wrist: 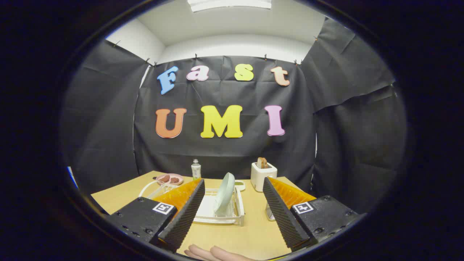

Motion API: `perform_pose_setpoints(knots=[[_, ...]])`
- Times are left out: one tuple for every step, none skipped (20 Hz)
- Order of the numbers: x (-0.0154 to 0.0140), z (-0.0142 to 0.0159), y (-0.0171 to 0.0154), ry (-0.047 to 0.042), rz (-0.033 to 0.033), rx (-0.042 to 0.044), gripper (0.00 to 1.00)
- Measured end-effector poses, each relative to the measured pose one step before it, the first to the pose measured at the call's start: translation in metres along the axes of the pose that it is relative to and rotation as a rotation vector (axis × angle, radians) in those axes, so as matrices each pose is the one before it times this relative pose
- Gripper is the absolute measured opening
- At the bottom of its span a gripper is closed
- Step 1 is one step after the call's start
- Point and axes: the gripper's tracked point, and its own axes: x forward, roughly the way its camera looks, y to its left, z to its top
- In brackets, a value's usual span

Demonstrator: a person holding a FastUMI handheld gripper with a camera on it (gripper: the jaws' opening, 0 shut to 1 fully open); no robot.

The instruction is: Take the plate from the dish rack, then take the spoon from the basket and place it into the plate.

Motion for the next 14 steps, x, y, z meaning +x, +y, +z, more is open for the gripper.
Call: perform_pose_setpoints(knots=[[0.00062,0.00018,-0.00132,0.00102,-0.00388,-0.00236,1.00],[0.00012,0.00063,-0.00086,-0.00061,-0.00108,-0.00192,1.00],[0.00013,-0.00087,-0.00085,-0.00008,-0.00013,-0.00142,1.00],[0.00049,0.00117,-0.00140,-0.00244,-0.00259,-0.00050,1.00],[0.00019,0.00009,-0.00113,-0.00142,-0.00176,-0.00362,1.00],[0.00031,0.00125,0.00017,-0.00439,0.00240,0.00024,1.00],[0.00004,-0.00038,-0.00034,0.00026,0.00053,-0.00205,1.00],[0.00039,0.00013,-0.00072,0.00013,0.00017,-0.00229,1.00],[0.00006,-0.00001,-0.00037,-0.00095,0.00010,-0.00356,1.00],[0.00053,-0.00005,-0.00073,0.00054,-0.00131,0.00053,1.00],[0.00060,-0.00145,-0.00157,0.00164,-0.00309,0.00046,1.00],[0.00056,-0.00039,-0.00084,-0.00006,-0.00246,-0.00017,1.00],[0.00106,-0.00167,-0.00063,0.00161,-0.00262,0.00061,1.00],[0.00131,-0.00158,-0.00023,0.00453,-0.00004,0.00268,1.00]])
